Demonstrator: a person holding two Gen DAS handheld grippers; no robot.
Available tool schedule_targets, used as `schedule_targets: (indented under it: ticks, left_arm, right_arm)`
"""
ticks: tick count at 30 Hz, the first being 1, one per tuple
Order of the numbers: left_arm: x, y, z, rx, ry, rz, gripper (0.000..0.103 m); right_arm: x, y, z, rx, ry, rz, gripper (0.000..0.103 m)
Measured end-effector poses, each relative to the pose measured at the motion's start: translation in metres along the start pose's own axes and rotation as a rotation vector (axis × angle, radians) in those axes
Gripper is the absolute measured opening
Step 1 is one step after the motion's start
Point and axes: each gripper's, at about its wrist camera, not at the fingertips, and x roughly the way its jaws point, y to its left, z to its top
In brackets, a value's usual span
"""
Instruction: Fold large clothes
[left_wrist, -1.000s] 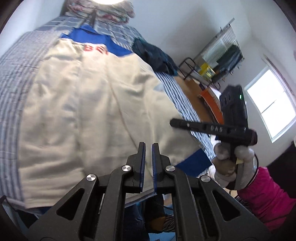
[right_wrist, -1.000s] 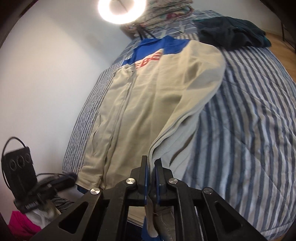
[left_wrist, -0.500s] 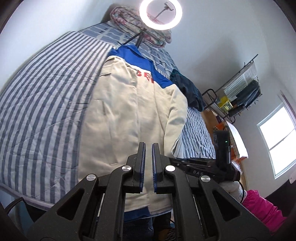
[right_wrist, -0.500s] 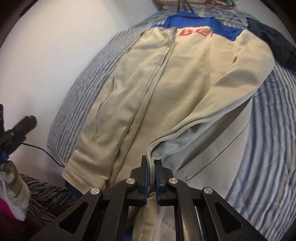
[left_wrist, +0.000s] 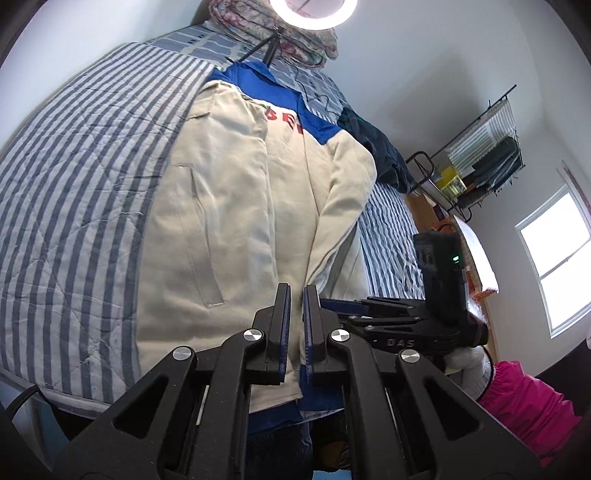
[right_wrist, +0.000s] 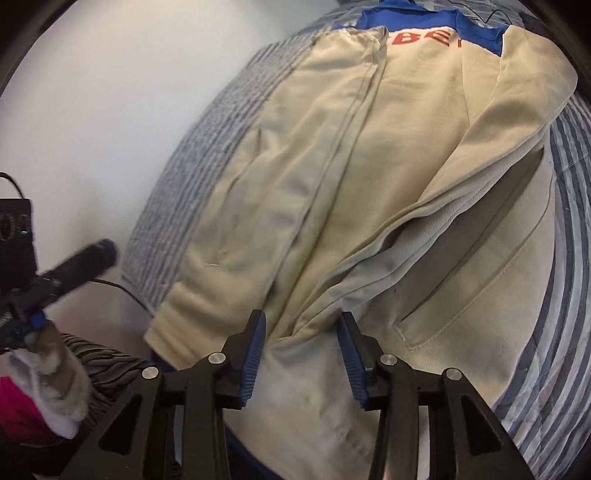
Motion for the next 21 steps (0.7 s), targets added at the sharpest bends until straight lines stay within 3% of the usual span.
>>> schedule_targets:
  ticks: [3, 8, 13, 18, 21]
  left_arm:
    - [0.015, -0.012, -0.003, 0.019, 0.037, -0.012, 0.003]
    - [0.038, -0.03, -0.009, 0.055, 0.089, -0.028, 0.003]
    - [0.049, -0.041, -0.011, 0.109, 0.092, -0.008, 0.003]
    - [0.055, -0.037, -0.009, 0.108, 0.097, 0.009, 0.003]
    - [0.058, -0.032, -0.007, 0.102, 0.096, 0.02, 0.003]
  right_arm:
    - [-0.025, -0.005, -0.004, 0.012, -0.052, 0.024, 0.043]
    - [-0.066, -0.03, 0.0, 0.043, -0.166, -0.023, 0.047]
    - [-0.104, -0.082, 0.022, 0.152, -0.286, -0.036, 0.056]
    - [-0.126, -0.137, 0.052, 0.251, -0.388, -0.044, 0.07]
    - [-0.127, -0.168, 0.075, 0.31, -0.437, -0.047, 0.071]
